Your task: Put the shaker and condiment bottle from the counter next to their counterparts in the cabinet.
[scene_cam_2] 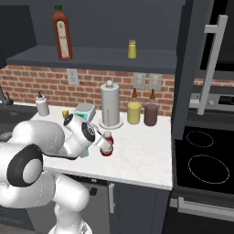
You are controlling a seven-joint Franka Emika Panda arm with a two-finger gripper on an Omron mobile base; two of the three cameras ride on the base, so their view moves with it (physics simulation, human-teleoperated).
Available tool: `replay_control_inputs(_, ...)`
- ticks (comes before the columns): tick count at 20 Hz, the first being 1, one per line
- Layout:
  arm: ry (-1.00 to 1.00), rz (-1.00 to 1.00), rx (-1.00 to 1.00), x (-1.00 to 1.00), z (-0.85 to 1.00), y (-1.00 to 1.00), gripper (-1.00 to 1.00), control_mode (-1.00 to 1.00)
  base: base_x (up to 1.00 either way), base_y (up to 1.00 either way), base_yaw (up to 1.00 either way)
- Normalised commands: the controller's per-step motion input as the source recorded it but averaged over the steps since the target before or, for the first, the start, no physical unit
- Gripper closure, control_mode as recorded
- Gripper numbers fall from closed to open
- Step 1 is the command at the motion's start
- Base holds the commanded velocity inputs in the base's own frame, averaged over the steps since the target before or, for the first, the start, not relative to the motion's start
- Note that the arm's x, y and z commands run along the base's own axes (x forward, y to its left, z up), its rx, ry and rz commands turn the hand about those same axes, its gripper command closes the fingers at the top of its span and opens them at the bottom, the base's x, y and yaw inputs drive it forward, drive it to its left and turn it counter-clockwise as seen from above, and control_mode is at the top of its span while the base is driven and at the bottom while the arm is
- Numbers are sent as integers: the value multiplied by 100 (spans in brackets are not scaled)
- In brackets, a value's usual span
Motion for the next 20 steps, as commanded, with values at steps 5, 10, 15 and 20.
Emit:
replay_control_inputs(5,5,-7,4,26,-12,-27,100,-100,0,0,0)
replay_control_inputs(10,-8,-5,8,-31,46,-30,100,-100,0,0,0)
replay_control_inputs(15,-22,-4,10,-97,100,-30,100,-100,0,0,0)
replay_control_inputs(20,-5,-5,22,-56,100,-10,100,-100,0,0,0)
